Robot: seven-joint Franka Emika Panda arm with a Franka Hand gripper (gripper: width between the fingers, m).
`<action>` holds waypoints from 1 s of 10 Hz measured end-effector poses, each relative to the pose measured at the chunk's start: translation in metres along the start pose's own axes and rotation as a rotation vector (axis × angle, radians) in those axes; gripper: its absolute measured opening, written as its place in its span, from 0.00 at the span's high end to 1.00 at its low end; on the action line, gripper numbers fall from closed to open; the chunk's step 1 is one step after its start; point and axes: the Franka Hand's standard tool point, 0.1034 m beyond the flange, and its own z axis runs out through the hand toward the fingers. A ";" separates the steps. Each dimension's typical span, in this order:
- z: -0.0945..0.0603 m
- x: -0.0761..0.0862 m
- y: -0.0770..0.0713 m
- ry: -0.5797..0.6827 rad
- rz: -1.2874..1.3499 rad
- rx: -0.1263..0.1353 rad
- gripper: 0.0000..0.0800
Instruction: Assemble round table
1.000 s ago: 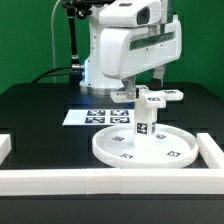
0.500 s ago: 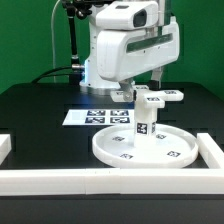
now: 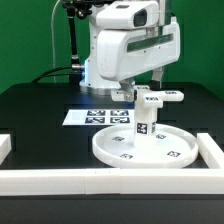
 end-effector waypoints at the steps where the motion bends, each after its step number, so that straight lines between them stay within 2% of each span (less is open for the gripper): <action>1: -0.002 0.001 -0.003 0.003 -0.005 0.001 0.19; 4: -0.005 0.003 -0.006 0.004 -0.009 0.004 0.19; 10: 0.009 -0.001 -0.006 -0.008 -0.005 0.009 0.19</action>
Offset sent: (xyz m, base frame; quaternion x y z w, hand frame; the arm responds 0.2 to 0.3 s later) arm -0.0113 0.0052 0.0031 0.0137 -0.0095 0.0028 0.9999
